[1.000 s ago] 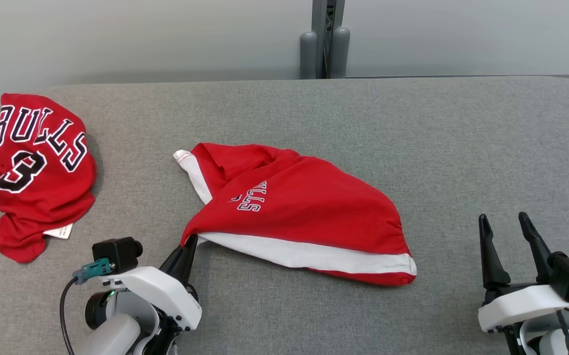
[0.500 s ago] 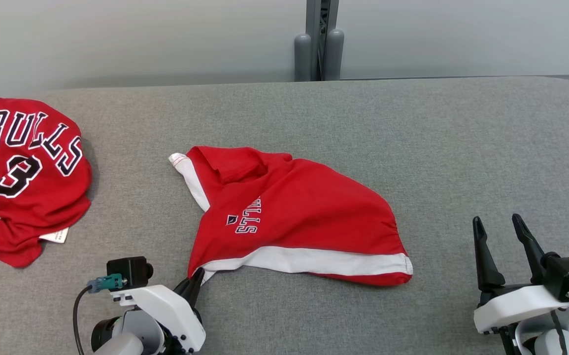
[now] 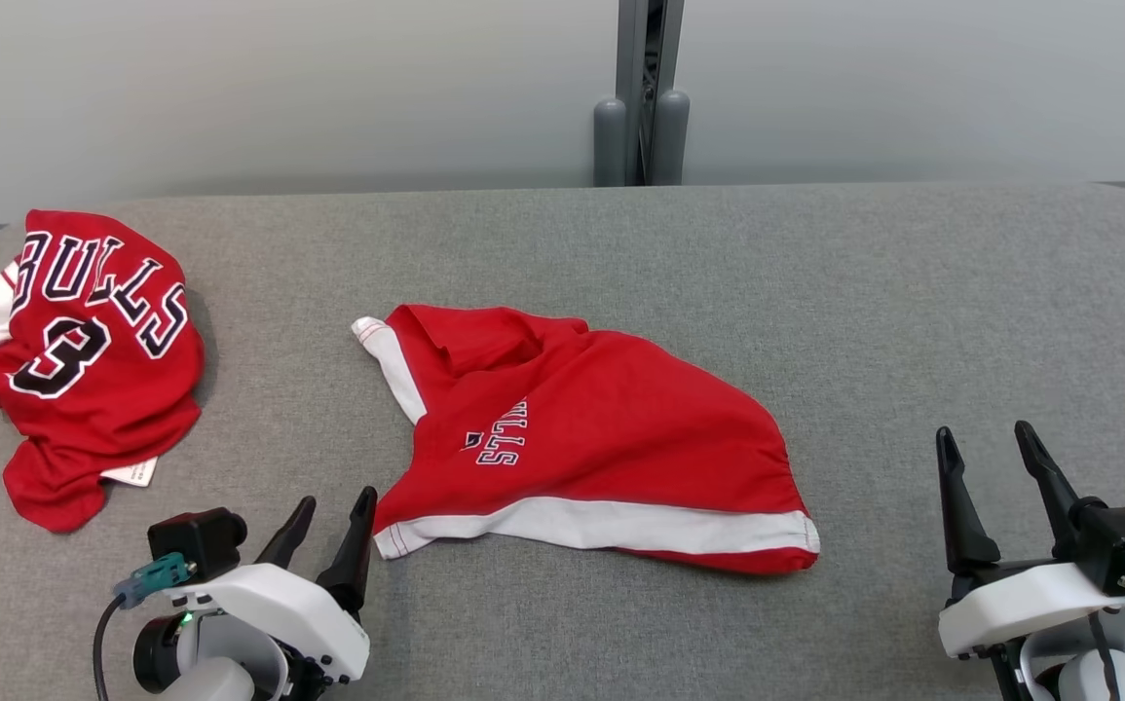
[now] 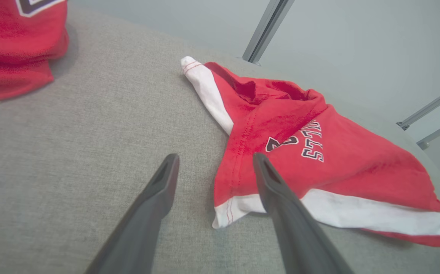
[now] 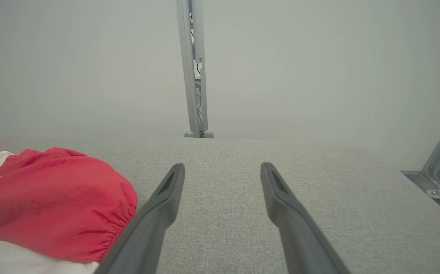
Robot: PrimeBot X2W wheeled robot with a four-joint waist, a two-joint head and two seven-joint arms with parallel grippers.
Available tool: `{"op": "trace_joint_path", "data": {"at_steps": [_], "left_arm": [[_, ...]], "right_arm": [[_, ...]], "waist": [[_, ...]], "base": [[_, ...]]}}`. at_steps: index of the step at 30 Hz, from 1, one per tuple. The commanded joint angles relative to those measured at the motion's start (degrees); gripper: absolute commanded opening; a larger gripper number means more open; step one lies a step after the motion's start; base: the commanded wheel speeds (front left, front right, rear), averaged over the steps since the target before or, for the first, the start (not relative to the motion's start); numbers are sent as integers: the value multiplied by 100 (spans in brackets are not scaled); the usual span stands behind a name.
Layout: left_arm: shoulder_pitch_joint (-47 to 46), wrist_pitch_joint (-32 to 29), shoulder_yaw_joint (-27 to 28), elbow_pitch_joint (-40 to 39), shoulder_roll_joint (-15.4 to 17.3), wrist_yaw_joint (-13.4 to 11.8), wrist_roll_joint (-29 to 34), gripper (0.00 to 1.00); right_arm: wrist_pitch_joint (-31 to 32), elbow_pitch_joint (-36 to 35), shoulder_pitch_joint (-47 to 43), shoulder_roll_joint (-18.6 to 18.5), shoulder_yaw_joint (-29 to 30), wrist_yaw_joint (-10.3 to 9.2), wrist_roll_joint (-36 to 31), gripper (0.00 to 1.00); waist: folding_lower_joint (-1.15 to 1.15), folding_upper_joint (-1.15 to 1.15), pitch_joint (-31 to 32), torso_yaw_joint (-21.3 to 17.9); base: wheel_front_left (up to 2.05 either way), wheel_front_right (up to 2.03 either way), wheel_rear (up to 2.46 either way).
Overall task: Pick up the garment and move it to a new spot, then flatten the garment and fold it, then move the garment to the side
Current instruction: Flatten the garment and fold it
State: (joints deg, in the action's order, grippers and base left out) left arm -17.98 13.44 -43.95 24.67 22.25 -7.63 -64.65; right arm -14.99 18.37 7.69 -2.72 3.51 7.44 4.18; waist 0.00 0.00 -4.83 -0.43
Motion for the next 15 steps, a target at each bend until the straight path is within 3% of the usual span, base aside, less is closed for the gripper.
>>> {"op": "trace_joint_path", "data": {"at_steps": [1, 6, 10, 15], "left_arm": [[104, 89, 102, -80, 40, -50, 124, 100], [279, 177, 548, -425, 75, -235, 562, 100], [700, 179, 1375, -1057, -75, -420, 1407, 100], [1296, 183, 2171, -1692, -309, -470, 2376, 100]], "right_arm": [[-29, -80, -6, -32, 42, 9, -57, 100], [-29, -190, -56, -32, 103, 9, -184, 100], [-29, -237, -81, -30, 145, 9, -294, 100], [-29, -271, -140, -30, 113, 9, -298, 100]], "waist": [[0, 0, 58, 13], [0, 0, 180, 30], [0, 0, 308, 47], [0, 0, 470, 40]], "base": [[0, 0, 0], [0, 0, 0], [0, 0, 0], [0, 0, 0]]}}
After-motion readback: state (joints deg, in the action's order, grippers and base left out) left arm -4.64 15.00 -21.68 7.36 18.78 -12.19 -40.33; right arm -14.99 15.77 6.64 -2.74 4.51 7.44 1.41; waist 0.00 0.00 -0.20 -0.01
